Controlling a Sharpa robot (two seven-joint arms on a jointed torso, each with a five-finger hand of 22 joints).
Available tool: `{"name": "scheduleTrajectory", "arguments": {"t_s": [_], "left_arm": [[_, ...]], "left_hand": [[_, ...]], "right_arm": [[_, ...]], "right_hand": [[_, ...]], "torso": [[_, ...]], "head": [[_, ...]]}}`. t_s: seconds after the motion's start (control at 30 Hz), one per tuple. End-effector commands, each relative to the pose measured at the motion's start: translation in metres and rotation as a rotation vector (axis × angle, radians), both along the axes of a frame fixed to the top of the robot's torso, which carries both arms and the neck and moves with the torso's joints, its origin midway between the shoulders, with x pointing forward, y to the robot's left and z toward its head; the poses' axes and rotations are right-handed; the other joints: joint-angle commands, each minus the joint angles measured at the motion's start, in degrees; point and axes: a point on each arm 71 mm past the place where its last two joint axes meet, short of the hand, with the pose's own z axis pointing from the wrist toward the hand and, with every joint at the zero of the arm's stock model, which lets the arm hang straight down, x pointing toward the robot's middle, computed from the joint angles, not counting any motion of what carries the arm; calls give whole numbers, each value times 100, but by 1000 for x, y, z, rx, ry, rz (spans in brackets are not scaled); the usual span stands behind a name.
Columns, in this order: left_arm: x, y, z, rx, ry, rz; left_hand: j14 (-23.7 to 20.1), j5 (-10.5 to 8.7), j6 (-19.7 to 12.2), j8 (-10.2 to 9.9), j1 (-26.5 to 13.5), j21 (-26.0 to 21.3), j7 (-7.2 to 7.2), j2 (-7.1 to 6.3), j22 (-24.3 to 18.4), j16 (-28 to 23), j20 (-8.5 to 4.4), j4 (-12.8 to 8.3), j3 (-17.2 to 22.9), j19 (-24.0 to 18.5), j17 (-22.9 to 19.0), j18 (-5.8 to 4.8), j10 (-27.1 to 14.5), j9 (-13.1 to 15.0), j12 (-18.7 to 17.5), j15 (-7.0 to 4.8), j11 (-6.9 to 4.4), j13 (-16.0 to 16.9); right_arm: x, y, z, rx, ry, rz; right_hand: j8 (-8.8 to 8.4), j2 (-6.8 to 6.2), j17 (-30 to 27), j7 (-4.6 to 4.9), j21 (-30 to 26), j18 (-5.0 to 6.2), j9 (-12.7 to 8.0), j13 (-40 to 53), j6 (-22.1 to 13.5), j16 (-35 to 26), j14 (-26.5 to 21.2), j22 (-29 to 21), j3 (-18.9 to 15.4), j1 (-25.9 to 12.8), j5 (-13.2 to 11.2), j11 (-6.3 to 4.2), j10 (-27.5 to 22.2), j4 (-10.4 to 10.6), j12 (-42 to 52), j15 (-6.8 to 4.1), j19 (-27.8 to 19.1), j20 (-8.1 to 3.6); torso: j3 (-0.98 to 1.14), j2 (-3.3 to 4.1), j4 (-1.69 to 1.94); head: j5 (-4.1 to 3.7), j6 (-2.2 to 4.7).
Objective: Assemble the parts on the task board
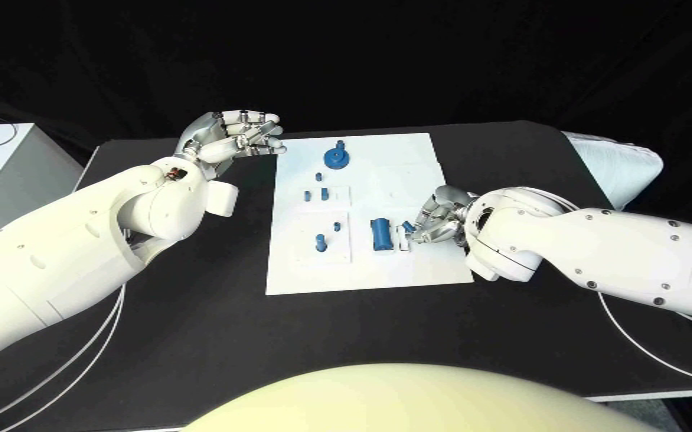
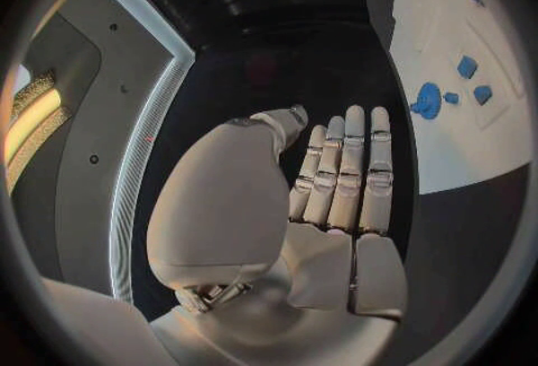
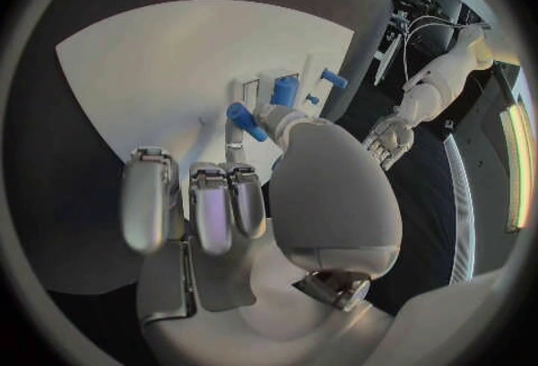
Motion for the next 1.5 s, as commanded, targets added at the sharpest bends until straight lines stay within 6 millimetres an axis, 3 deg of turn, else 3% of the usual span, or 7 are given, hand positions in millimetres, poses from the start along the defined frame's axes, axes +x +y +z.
{"name": "scheduleTrajectory", "arguments": {"t_s": [0.03, 0.17, 0.23, 0.27, 1.27, 1.5], "left_arm": [[0, -3, 1, -7, -6, -18], [0, -2, 1, -6, -6, -18], [0, -2, 1, -5, -5, -18], [0, -2, 1, -5, -5, -18], [-1, -1, 2, -2, 0, -22], [-1, -1, 2, -2, 1, -22]], "left_hand": [[-34, 5, -18, 29, -33, -20, 172, -3, -8, 17, -4, 45, -3, 52, 9, 72, -29, -5, 26, 11, -2, -7], [-34, 5, -18, 29, -33, -20, 172, -3, -8, 17, -4, 45, -3, 52, 9, 72, -29, -5, 26, 11, -2, -7], [-34, 5, -18, 29, -33, -20, 172, -3, -8, 17, -4, 45, -3, 52, 9, 72, -29, -5, 26, 11, -2, -7], [-34, 5, -18, 29, -33, -20, 172, -3, -8, 17, -4, 45, -3, 52, 9, 72, -29, -5, 26, 11, -2, -7], [-41, 4, -30, 42, -46, -28, 172, -4, -13, 21, -3, 64, -1, 53, 10, 71, -39, -14, 30, 13, 0, -8], [-47, 4, -37, 45, -51, -32, 173, -4, -16, 19, -1, 72, 0, 51, 9, 70, -47, -18, 29, 15, 2, -9]], "right_arm": [[0, 1, -2, -8, 10, -1], [0, 4, -3, -7, 16, 8], [-1, 6, -4, -8, 21, 13], [-1, 6, -5, -9, 25, 15], [1, 10, -11, -34, 41, 19], [4, 10, -11, -24, 19, 0]], "right_hand": [[10, -4, 1372, -39, -15, -27, 1, 1475, 44, 13, 590, 766, 22, -107, 38, -2, 576, 13, 21, -22, 358, -15], [12, -33, 1369, -36, -21, -26, -1, 1476, 49, 12, 589, 766, -12, -210, 80, 0, 576, 51, 22, -21, 359, -15], [22, -80, 1370, -39, -23, -27, 4, 1474, 59, 12, 590, 770, -105, -321, 470, -3, 575, 61, 19, -23, 360, -17], [23, -84, 1370, -36, -25, -26, 4, 1476, 58, 12, 589, 771, -132, -348, 516, -1, 576, 68, 22, -23, 360, -18], [6, -123, 1351, -14, -68, -20, -14, 1466, 51, 4, 585, 758, -373, -626, 482, 20, 566, 193, 6, -5, 355, -6], [-2, -77, 1359, -7, -64, -22, -28, 1470, 59, 7, 587, 764, -464, -782, 448, 26, 569, 221, 11, 1, 358, 0]], "torso": [[-6, -4, 5], [-7, 0, 10], [-6, -1, 9], [-6, -2, 6], [-4, 0, 3], [-5, -4, -1]], "head": [[1, 1], [12, 1], [16, 1], [23, 1], [73, 1], [75, 1]]}}
